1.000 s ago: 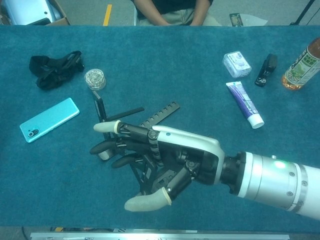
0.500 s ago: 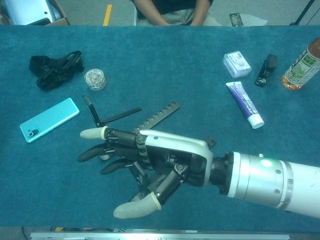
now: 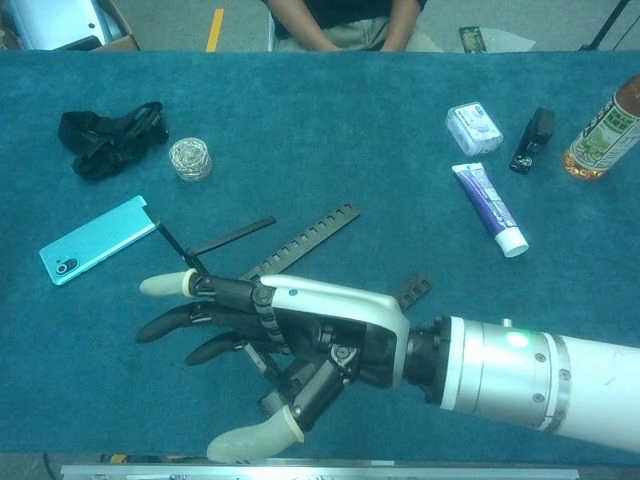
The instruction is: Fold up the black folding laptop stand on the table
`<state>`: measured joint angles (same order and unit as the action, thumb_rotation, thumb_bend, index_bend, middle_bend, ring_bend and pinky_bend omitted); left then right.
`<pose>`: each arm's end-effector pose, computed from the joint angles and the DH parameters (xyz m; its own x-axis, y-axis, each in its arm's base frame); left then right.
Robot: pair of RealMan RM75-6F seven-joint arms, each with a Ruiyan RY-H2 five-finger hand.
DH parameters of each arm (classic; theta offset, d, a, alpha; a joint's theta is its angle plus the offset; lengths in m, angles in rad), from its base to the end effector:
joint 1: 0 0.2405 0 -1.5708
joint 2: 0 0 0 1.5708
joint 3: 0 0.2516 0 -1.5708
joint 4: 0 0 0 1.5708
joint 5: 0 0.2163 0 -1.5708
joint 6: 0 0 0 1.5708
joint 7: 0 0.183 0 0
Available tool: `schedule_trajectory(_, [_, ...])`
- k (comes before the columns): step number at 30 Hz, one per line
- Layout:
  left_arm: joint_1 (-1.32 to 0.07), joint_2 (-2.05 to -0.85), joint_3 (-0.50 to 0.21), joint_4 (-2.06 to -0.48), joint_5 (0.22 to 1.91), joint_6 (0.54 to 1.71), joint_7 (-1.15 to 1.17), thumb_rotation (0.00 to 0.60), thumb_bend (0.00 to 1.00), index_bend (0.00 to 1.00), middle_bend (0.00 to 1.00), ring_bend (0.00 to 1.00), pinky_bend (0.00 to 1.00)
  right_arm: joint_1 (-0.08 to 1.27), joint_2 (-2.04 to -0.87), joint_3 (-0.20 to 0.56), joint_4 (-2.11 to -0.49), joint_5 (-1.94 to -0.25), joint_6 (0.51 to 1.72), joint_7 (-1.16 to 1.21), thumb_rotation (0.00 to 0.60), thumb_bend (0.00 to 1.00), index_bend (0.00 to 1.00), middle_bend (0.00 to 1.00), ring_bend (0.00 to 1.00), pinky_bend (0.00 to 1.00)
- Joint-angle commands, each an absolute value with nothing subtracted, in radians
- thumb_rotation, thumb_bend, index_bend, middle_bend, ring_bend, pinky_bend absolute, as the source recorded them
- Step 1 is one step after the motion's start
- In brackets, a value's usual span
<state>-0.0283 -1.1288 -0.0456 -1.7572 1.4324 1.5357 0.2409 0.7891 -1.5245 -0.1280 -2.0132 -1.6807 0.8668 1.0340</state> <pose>-0.2990 0.1997 0.1467 0.4707 0.0079 0.8823 0.8772 0.1033 -0.4689 -0.0058 -0.1475 -0.0660 -0.3411 -0.9400 -0.0099 -0.6151 0.2312 -0.7538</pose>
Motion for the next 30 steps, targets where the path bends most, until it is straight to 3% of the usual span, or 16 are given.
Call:
schedule_trajectory(1, [-0.027,-1.128,-0.046,-1.756,1.432,1.537,0.239,0.600,0.28,0.18,0.18,0.08,0.14,0.790,-1.527,-0.131,-2.014,-1.677,0.866,1.028,0.600,0.16,0.00,0.17,0.00,0.14])
schedule_trajectory(17, [-0.032,-1.132,-0.047,-1.754,1.439,1.533,0.241,0.600,0.28,0.18,0.18,0.08,0.14,0.781,-1.464,-0.140,-2.023,-1.686,0.923,1.055,0.600,0.16,0.00,0.17,0.00,0.14])
schedule_trajectory(30, [-0.037,-1.137,-0.046,-1.762,1.443,1.528,0.257,0.600,0.28,0.18,0.18,0.08,0.14,0.760,-1.403,-0.227,-1.964,-1.768,0.985,1.138,0.600,0.16,0.00,0.17,0.00,0.14])
